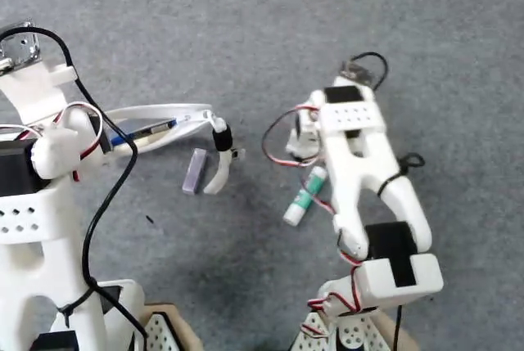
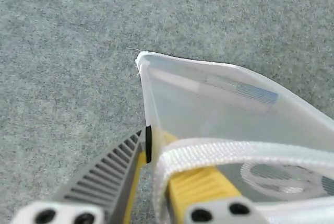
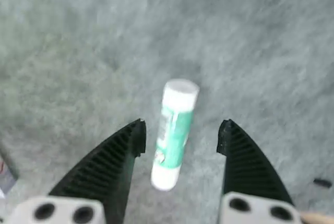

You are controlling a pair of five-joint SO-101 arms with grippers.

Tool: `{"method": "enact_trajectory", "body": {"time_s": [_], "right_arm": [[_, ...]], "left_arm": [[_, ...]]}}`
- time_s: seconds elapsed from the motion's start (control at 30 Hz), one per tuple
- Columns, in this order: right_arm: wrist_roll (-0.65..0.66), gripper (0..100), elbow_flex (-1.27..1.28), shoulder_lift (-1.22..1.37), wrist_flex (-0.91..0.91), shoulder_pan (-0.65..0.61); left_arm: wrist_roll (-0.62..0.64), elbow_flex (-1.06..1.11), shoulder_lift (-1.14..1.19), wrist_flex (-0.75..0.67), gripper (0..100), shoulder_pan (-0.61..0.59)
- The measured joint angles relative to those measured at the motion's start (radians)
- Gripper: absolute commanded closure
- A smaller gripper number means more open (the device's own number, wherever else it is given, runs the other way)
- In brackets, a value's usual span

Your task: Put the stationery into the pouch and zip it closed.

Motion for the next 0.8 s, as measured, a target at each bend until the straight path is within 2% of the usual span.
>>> {"method": "enact_trajectory", "body": {"time_s": [0.1,0.3,0.5,0.63,0.8], "right_arm": [[-0.011,77.6,-0.031,0.0,0.052,-0.057],[-0.054,77.6,-0.037,0.0,0.077,-0.071],[-0.061,77.6,-0.037,0.0,0.077,-0.069],[-0.061,77.7,-0.037,0.035,0.077,-0.012],[-0.061,87.8,-0.037,0.149,0.077,0.009]], "left_arm": [[0.0,0.0,0.0,0.0,97,0.0],[0.0,0.0,0.0,0.0,97,-0.002],[0.0,0.0,0.0,0.0,97,-0.002],[0.0,0.0,0.0,0.0,97,-0.005],[0.0,0.0,0.0,0.0,97,-0.014]]}}
